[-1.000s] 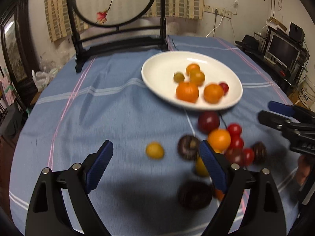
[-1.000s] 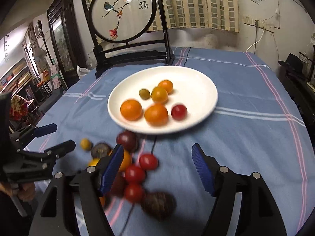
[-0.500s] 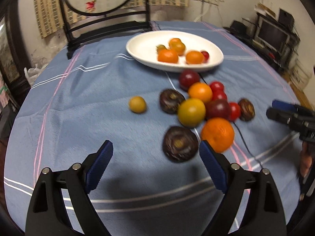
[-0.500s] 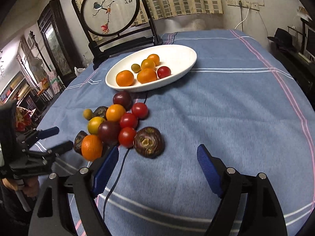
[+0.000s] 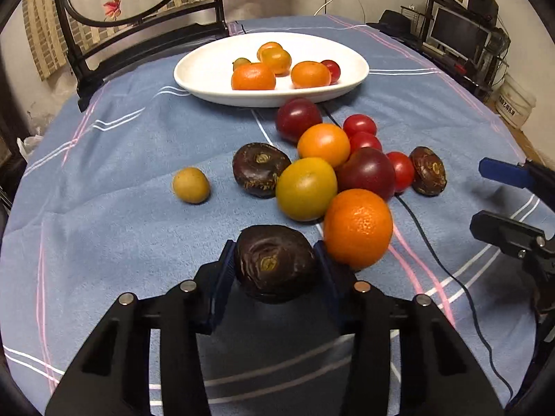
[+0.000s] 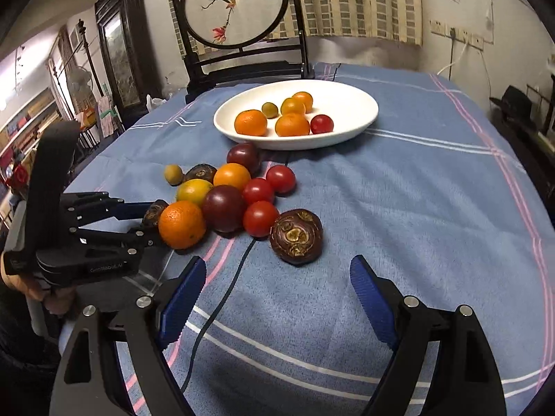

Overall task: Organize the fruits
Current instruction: 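Grasp a dark brown fruit with the left tool while the right tool grasps a spotted brown fruit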

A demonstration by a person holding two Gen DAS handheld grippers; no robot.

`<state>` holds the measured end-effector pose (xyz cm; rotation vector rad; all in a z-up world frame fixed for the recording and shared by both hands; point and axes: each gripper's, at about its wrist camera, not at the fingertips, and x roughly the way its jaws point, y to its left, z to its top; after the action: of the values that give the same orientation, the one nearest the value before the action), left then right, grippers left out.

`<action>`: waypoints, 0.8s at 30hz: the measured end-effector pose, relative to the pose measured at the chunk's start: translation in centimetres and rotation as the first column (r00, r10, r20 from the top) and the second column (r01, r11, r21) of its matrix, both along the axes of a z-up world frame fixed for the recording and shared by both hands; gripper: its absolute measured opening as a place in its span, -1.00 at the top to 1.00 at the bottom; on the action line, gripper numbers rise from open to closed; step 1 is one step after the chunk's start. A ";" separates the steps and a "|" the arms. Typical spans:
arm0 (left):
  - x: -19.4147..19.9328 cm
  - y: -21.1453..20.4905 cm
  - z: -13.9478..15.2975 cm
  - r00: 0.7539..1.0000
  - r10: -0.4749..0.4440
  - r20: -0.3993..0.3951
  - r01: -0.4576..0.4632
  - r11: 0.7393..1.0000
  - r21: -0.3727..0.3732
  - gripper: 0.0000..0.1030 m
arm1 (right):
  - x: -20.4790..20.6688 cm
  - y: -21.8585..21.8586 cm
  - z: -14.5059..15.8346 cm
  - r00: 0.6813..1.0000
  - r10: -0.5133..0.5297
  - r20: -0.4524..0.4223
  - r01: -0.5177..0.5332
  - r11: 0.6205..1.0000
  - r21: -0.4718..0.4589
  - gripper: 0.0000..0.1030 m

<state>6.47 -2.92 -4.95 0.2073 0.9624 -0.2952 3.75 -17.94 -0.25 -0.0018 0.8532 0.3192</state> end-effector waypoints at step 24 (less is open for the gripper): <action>-1.2 2.2 3.0 0.998 0.029 0.047 -0.025 0.996 -0.080 0.14 | 4.5 1.0 -0.7 0.997 -0.034 -0.073 0.026 0.994 -0.107 0.20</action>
<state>5.24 -0.74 -1.91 0.1283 0.9031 -0.3016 8.25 -16.93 -0.92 -0.0768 0.9428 0.2469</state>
